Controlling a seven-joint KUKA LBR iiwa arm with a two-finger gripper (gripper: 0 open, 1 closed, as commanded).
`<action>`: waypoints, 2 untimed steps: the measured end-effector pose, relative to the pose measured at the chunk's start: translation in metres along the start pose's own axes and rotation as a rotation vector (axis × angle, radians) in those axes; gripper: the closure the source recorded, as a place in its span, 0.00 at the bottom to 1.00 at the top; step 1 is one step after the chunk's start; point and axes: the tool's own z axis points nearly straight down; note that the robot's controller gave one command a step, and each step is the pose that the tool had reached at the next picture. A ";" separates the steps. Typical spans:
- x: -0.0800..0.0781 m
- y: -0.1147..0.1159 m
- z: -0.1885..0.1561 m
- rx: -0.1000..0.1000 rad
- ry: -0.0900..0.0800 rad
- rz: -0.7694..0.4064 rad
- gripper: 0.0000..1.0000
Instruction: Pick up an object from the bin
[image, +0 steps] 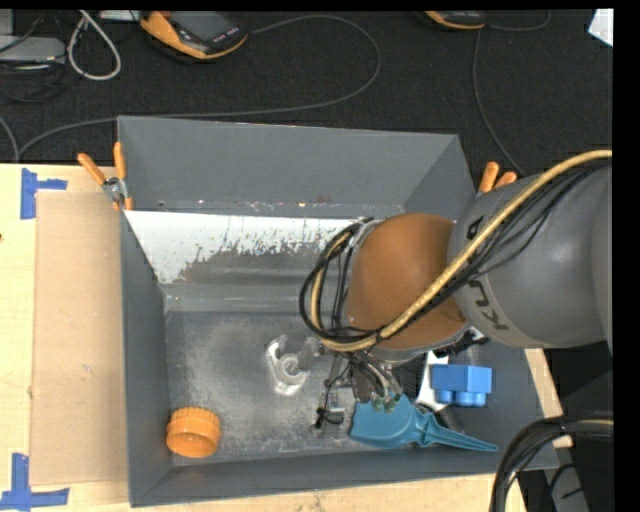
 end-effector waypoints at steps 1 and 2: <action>-0.051 0.001 0.089 0.000 0.003 0.193 0.00; -0.051 0.015 0.050 -0.001 -0.003 0.157 0.00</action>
Offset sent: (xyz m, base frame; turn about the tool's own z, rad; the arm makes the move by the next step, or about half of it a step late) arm 0.0510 0.0147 -0.0499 0.1550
